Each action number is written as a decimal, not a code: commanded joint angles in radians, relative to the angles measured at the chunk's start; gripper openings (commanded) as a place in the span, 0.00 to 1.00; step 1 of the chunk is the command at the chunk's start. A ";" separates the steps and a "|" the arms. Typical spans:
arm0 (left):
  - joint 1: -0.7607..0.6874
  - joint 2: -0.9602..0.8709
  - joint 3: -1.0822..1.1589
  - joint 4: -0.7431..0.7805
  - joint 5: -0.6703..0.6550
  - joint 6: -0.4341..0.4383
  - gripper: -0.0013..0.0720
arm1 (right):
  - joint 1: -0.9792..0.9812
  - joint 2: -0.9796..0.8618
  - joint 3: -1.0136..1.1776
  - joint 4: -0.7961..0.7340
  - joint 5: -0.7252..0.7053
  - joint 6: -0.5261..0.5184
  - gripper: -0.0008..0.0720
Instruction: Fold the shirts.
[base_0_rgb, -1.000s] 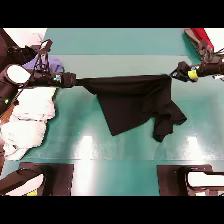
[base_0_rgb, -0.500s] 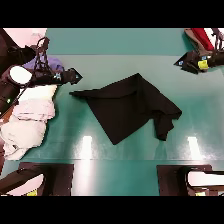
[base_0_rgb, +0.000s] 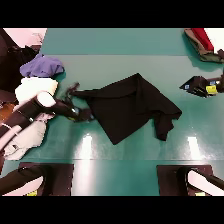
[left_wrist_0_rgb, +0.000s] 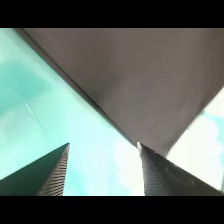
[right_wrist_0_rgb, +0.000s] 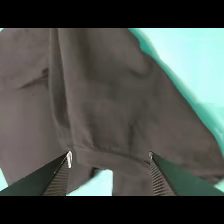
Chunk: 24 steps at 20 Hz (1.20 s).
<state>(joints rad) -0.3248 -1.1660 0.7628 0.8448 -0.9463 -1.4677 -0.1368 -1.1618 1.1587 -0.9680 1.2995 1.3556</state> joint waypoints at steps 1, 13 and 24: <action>-0.169 0.000 -0.137 -0.142 0.095 -0.028 0.70 | -0.032 0.080 -0.071 0.000 -0.013 -0.003 0.77; -0.551 -0.006 -0.160 -0.179 0.380 -0.288 0.70 | 0.027 0.116 -0.069 0.008 -0.014 -0.003 0.77; -0.555 -0.076 -0.159 -0.202 0.510 -0.340 0.70 | 0.087 0.116 -0.069 0.008 -0.011 -0.003 0.77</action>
<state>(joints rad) -0.8799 -1.2343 0.6052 0.6430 -0.4877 -1.7859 -0.0547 -1.0466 1.0904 -0.9600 1.2831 1.3525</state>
